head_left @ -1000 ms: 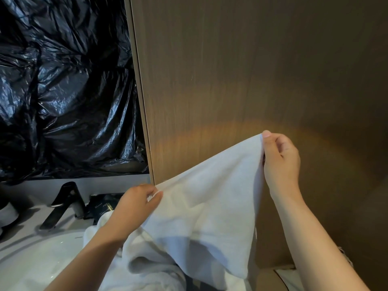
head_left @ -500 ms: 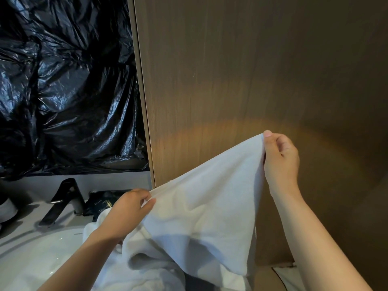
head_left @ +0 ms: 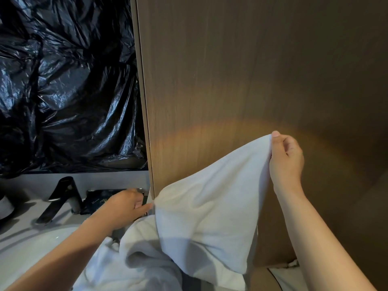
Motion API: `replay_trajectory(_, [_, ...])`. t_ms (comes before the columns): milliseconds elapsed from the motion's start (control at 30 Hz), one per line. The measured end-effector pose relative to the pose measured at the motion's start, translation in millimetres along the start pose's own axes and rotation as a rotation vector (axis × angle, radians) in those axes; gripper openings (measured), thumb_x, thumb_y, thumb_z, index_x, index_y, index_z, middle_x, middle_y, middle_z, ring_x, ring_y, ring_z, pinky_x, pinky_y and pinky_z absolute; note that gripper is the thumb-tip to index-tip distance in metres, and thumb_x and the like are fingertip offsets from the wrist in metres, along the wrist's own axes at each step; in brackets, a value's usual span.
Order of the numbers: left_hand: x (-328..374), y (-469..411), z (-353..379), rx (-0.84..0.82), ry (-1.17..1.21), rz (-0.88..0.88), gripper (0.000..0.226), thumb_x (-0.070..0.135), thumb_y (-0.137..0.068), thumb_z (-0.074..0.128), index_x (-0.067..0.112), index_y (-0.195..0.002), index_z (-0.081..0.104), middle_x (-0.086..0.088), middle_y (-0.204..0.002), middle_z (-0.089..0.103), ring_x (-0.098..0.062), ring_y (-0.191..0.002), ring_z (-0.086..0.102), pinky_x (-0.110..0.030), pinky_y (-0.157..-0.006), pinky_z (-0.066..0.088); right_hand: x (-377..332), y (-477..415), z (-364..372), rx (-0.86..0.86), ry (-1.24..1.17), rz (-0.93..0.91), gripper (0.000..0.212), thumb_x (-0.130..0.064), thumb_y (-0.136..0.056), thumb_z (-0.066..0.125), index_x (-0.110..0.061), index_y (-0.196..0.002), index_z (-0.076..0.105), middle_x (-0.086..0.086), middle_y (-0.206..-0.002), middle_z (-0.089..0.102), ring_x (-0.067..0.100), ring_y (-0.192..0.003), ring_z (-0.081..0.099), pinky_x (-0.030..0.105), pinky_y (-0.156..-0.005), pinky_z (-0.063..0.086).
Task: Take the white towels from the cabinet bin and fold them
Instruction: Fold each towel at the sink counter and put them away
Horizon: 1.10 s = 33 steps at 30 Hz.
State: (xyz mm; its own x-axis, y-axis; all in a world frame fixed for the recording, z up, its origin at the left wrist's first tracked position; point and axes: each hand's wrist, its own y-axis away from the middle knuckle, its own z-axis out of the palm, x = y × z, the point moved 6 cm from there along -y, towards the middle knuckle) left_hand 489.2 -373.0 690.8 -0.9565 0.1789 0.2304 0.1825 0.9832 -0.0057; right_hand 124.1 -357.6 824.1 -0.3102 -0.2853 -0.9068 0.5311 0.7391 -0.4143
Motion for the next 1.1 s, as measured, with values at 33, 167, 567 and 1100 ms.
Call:
replay_trajectory(33, [-1.6, 2.5, 1.2, 0.02, 0.039, 0.005, 0.041, 0.049, -0.091, 0.055, 0.022, -0.062, 0.043, 0.005, -0.074, 0.051, -0.014, -0.068, 0.052, -0.027, -0.066, 0.044, 0.4, -0.3, 0.3, -0.01, 0.008, 0.004, 0.03, -0.041, -0.101, 0.045, -0.015, -0.096, 0.06, -0.005, -0.083, 0.058, 0.008, -0.077, 0.054, 0.023, -0.069, 0.045])
replay_trajectory(167, [8.6, 8.7, -4.0, 0.217, 0.354, 0.061, 0.014, 0.032, -0.088, 0.065, 0.023, -0.08, 0.059, 0.004, -0.077, 0.062, -0.012, -0.071, 0.061, -0.036, -0.07, 0.053, 0.0, 3.5, 4.4, -0.065, 0.037, -0.021, 0.026, -0.043, -0.101, 0.044, -0.023, -0.092, 0.059, -0.005, -0.083, 0.058, 0.008, -0.078, 0.055, 0.026, -0.072, 0.046])
replay_trajectory(567, [122.3, -23.0, -8.1, -0.014, 0.765, 0.276, 0.022, 0.012, -0.096, 0.053, 0.019, -0.112, 0.065, 0.006, -0.102, 0.069, -0.003, -0.093, 0.063, -0.016, -0.084, 0.047, -28.4, 10.0, 10.2, -0.239, -0.031, -0.119, 0.019, -0.042, -0.1, 0.046, -0.033, -0.093, 0.06, -0.013, -0.088, 0.063, 0.009, -0.087, 0.062, 0.027, -0.076, 0.051])
replay_trajectory(1100, [60.0, -1.9, 58.1, -0.332, 0.304, 0.329, 0.016, 0.033, -0.088, 0.042, 0.027, -0.078, 0.053, 0.01, -0.076, 0.054, -0.001, -0.075, 0.045, -0.021, -0.08, 0.037, -17.5, 7.5, -2.2, -0.198, 0.009, -0.112, 0.021, -0.039, -0.101, 0.045, -0.023, -0.099, 0.06, -0.012, -0.089, 0.06, 0.005, -0.084, 0.058, 0.019, -0.072, 0.044])
